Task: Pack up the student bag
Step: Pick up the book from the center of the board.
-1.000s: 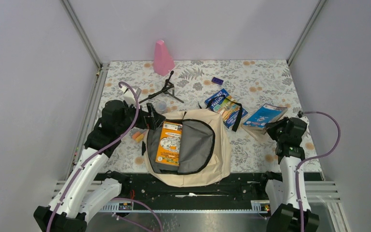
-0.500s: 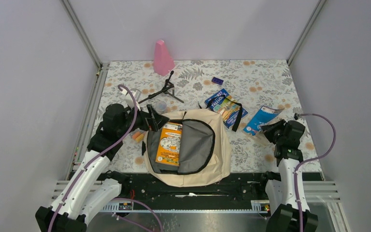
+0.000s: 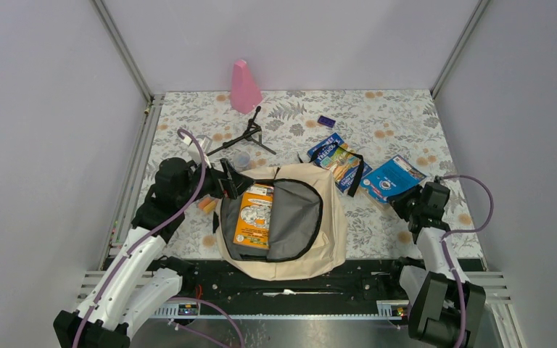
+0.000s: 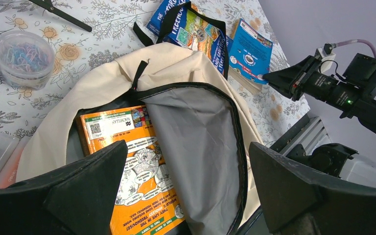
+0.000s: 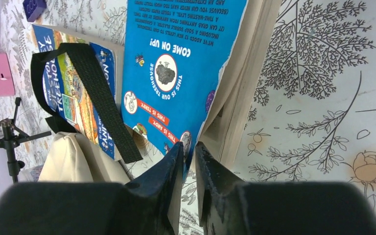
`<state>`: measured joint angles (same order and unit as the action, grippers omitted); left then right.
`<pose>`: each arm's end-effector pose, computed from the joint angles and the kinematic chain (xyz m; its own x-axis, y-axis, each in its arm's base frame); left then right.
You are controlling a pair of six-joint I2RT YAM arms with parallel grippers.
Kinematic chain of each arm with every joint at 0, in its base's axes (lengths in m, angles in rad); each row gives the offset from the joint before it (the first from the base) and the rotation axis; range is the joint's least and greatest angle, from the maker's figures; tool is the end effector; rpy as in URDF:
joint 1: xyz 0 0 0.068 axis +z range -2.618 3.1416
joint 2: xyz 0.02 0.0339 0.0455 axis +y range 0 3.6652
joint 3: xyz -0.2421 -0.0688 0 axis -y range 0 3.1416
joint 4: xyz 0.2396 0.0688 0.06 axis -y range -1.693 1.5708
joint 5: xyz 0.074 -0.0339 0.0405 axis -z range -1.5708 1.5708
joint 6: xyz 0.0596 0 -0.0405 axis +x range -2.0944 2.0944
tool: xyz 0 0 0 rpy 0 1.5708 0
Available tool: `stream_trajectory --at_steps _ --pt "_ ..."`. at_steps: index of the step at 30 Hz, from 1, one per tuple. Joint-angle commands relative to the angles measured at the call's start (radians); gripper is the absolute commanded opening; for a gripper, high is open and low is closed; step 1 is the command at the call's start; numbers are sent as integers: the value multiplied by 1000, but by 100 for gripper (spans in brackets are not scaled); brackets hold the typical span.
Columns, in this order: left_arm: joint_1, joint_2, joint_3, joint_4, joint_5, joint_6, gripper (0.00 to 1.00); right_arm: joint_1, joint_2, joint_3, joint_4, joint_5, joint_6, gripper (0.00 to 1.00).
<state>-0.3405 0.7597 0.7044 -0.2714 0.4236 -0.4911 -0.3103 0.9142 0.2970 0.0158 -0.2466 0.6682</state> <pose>0.1884 -0.0927 0.2857 -0.5834 -0.2494 -0.7730 0.4494 0.6936 -0.5630 0.2054 -0.0506 0.1410 -0.3582 0.7458 -0.5616 0.4158 0.6660 0.6193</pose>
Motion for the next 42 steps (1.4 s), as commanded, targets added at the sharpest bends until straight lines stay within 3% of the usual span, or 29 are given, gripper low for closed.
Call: stream_trajectory --at_steps 1,12,17,26,28,32,38,42 --pt "1 -13 -3 58 21 -4 99 2 50 -12 94 27 19 22" --pt "2 7 -5 62 19 -3 99 2 150 -31 224 42 96 30" --pt "1 11 -12 70 20 -11 99 3 197 -61 368 37 177 34" --pt "1 13 -24 71 17 -22 99 3 425 16 544 -48 192 39" --pt "0 13 -26 72 15 -25 99 2 473 34 583 -72 199 34" --pt "0 19 -26 71 14 -27 99 2 489 56 597 -90 216 2" --pt "-5 31 -12 72 29 -11 99 3 294 66 488 -83 202 0" --pt "-15 42 2 74 35 0 99 4 99 131 284 -64 132 0"
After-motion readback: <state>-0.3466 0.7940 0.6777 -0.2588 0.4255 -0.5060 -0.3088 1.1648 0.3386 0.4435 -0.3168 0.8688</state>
